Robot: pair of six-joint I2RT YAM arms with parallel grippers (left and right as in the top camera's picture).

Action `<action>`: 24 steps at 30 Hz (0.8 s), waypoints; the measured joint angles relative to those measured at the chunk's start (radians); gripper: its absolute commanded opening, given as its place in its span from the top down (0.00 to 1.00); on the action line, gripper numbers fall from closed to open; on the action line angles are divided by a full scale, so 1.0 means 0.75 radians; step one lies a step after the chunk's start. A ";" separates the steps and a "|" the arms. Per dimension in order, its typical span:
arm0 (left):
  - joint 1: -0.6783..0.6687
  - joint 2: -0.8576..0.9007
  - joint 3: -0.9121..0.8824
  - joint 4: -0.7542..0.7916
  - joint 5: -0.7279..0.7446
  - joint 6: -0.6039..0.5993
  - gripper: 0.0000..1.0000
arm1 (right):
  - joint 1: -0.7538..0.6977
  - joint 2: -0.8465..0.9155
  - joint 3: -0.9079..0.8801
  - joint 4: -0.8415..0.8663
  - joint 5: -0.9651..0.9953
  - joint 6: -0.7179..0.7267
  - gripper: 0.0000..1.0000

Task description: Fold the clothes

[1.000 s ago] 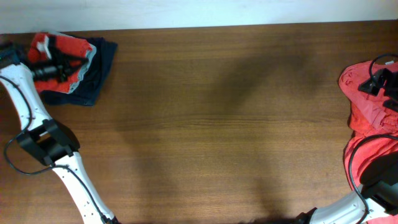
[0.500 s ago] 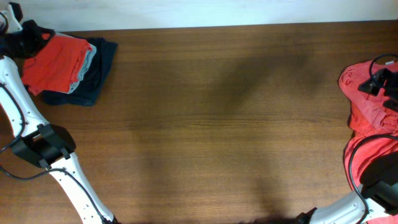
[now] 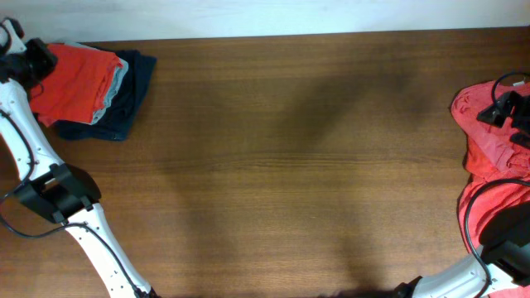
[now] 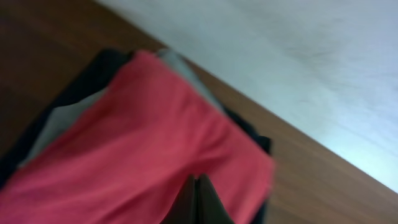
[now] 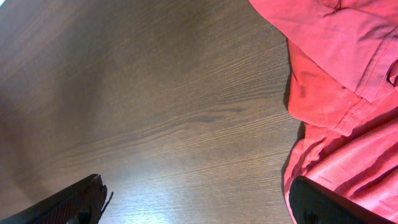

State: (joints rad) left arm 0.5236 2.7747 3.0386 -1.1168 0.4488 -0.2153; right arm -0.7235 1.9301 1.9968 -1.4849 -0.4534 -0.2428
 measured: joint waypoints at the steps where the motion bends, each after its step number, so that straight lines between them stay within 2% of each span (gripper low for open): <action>1: 0.009 0.011 0.000 0.000 -0.009 -0.010 1.00 | 0.000 0.000 0.000 -0.001 -0.001 -0.001 0.01; 10: 0.101 0.064 -0.005 -0.003 -0.041 -0.054 1.00 | 0.000 0.000 0.000 0.000 -0.001 -0.001 0.01; 17: 0.104 0.065 -0.005 0.001 -0.041 -0.058 1.00 | 0.000 0.000 0.000 0.000 -0.001 -0.001 0.01; 24: 0.098 0.065 0.005 0.040 0.102 -0.064 1.00 | 0.000 0.000 0.000 -0.001 0.000 -0.001 0.01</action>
State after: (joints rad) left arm 0.5972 2.8231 3.0421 -1.0866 0.5251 -0.2634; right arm -0.7235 1.9301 1.9968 -1.4853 -0.4534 -0.2432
